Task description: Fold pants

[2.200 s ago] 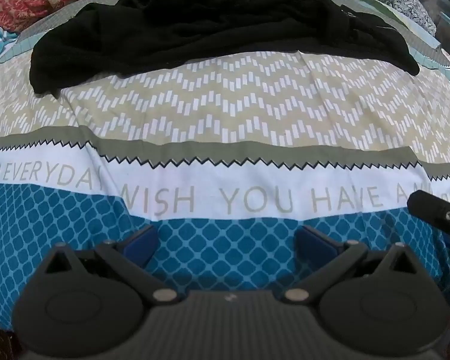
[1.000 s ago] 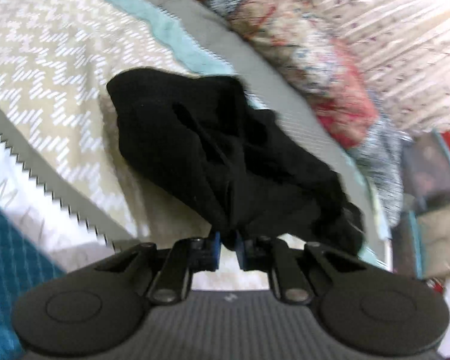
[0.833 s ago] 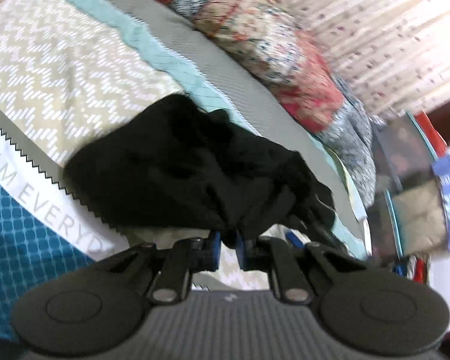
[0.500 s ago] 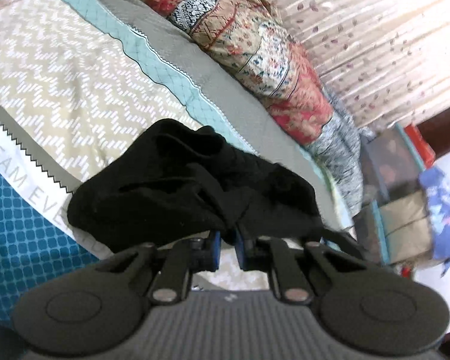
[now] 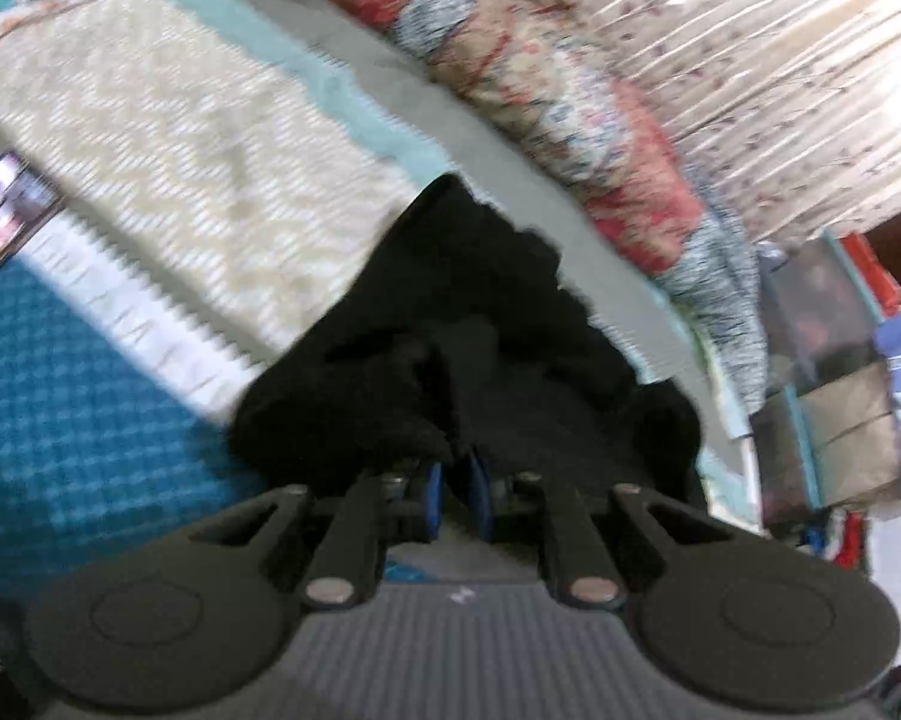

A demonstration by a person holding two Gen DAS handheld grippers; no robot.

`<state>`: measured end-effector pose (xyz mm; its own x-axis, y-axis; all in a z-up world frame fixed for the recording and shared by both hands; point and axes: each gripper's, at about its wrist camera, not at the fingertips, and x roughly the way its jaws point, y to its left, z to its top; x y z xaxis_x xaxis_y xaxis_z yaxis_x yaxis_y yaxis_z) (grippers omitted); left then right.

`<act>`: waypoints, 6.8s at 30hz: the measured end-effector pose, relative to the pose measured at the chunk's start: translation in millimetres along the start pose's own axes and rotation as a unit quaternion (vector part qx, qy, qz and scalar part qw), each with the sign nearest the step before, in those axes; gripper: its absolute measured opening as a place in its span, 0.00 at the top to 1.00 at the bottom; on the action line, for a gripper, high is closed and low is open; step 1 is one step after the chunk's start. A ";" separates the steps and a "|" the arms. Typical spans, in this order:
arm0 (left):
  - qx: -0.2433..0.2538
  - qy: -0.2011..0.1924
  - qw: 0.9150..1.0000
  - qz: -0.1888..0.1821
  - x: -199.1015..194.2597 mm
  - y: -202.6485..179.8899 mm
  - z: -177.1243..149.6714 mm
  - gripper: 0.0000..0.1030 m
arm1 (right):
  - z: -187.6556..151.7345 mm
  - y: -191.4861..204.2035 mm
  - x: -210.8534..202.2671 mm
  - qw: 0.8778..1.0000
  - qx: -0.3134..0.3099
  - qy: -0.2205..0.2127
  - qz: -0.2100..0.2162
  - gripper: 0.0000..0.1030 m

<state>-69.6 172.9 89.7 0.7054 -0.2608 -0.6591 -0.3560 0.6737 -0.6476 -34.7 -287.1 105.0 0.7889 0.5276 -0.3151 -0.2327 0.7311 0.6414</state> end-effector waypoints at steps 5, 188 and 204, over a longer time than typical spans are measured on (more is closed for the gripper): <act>-0.009 0.032 0.999 0.033 19.9 23.0 -10.0 0.90 | -25.1 -2.6 -6.1 0.989 -0.070 0.047 -0.124 0.91; 0.044 -0.071 0.996 -0.029 1.6 107.5 -1.6 0.00 | -6.8 207.6 274.3 0.959 -0.152 0.222 0.087 0.82; 0.017 -0.166 0.986 -0.021 -29.9 109.3 -20.3 0.82 | -92.5 240.0 220.7 0.898 -0.270 0.265 0.223 0.77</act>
<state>-142.1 240.3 30.9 0.8830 -0.0526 -0.4665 -0.3051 0.6908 -0.6555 30.9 44.8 124.7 0.1999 0.8475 -0.4917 -0.8138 0.4231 0.3984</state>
